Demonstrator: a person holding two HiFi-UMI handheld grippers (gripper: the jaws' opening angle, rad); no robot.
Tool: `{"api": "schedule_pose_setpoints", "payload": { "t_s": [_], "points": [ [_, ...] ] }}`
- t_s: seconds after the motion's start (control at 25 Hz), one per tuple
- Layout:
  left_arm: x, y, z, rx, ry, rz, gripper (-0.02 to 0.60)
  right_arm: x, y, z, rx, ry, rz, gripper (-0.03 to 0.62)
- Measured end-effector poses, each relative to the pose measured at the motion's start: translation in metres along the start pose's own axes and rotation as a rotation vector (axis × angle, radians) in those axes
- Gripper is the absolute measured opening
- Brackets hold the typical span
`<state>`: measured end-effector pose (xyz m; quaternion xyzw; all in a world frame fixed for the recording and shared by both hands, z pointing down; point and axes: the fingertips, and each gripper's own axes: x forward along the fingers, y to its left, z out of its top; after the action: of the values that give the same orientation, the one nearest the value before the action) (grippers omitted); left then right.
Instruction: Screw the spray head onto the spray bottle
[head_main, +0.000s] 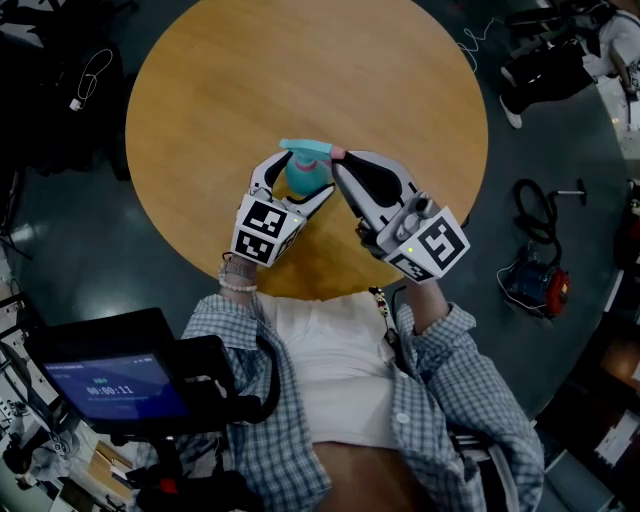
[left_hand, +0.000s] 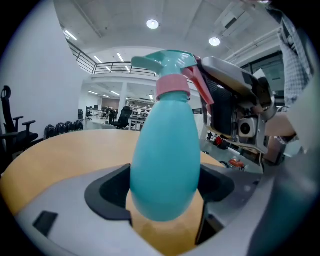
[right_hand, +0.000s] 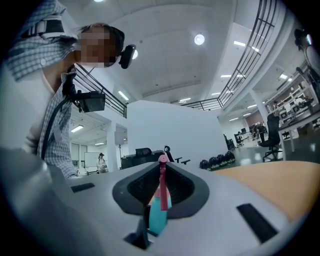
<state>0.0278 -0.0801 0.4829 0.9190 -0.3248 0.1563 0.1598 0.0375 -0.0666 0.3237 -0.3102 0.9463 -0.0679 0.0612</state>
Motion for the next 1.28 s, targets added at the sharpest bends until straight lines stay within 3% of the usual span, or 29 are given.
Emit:
{"api": "schedule_pose_setpoints", "payload": {
  "t_s": [0.2,0.36,0.44,0.56,0.72,0.92,1.0,1.08,1.2,1.28],
  "points": [
    [-0.001,0.007,-0.006,0.043,0.027,0.048,0.413,-0.002,0.007,-0.004,-0.033,0.031,-0.003,0.025],
    [-0.003,0.018,-0.006,0.071,0.035,0.13,0.413,-0.002,0.011,-0.007,-0.121,0.092,-0.077,0.025],
    [-0.004,0.023,-0.002,0.067,0.019,0.155,0.413,0.0,0.019,-0.011,-0.159,0.132,-0.109,-0.008],
    [-0.004,0.025,0.005,0.058,-0.003,0.159,0.413,0.0,0.031,-0.021,-0.18,0.167,-0.111,-0.008],
    [-0.005,0.025,0.004,0.102,0.004,0.165,0.413,-0.002,0.033,-0.026,-0.157,0.173,-0.108,-0.008],
    [-0.006,0.015,0.005,0.138,-0.017,0.106,0.413,-0.019,0.004,-0.006,-0.145,0.103,-0.123,-0.008],
    [-0.007,0.009,0.007,0.163,-0.023,0.06,0.413,-0.022,-0.013,0.002,-0.202,0.105,-0.083,-0.008],
    [-0.01,0.003,0.007,0.178,-0.029,0.018,0.413,-0.021,-0.022,-0.003,-0.246,0.189,-0.01,-0.008],
    [-0.013,-0.003,0.009,0.173,-0.046,-0.024,0.413,-0.014,-0.019,-0.02,-0.22,0.317,0.153,-0.006],
    [-0.014,-0.005,0.011,0.169,-0.055,-0.041,0.413,-0.006,-0.013,-0.025,-0.186,0.334,0.263,0.076]
  ]
}}
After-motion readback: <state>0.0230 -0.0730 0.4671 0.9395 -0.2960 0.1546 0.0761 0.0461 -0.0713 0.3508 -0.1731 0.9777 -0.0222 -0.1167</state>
